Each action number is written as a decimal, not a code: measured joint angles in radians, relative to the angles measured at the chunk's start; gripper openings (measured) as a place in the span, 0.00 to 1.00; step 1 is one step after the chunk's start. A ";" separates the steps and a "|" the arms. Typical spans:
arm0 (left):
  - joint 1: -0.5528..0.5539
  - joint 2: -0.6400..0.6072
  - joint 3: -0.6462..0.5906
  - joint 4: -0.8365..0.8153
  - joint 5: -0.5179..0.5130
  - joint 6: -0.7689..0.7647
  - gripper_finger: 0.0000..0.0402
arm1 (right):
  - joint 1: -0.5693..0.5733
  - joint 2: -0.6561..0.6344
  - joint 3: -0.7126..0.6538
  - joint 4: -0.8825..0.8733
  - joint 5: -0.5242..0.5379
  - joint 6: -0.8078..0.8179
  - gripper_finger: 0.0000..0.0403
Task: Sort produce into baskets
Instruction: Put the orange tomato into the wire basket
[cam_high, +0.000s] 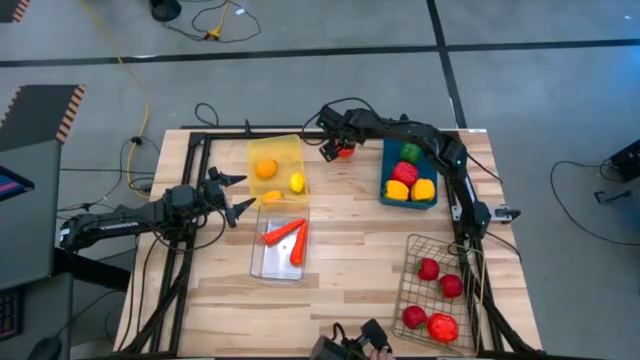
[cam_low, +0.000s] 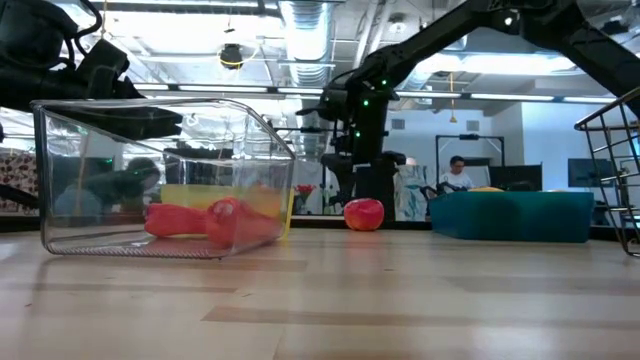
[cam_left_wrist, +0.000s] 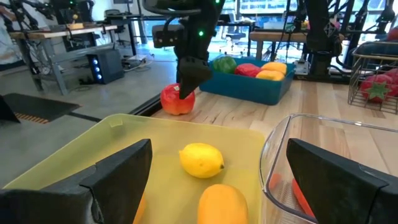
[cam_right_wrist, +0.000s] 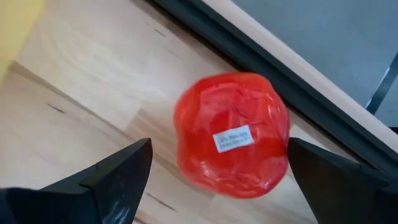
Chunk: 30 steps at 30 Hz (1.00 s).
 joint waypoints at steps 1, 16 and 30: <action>0.000 0.000 0.000 0.000 0.000 0.000 0.89 | -0.002 0.008 0.003 0.001 0.001 0.000 0.99; 0.000 0.000 0.000 0.000 0.000 0.000 0.89 | -0.014 0.064 0.050 -0.011 -0.044 0.000 0.99; 0.000 0.000 0.000 0.000 0.000 0.000 0.89 | -0.012 0.064 0.050 -0.045 -0.044 0.027 0.93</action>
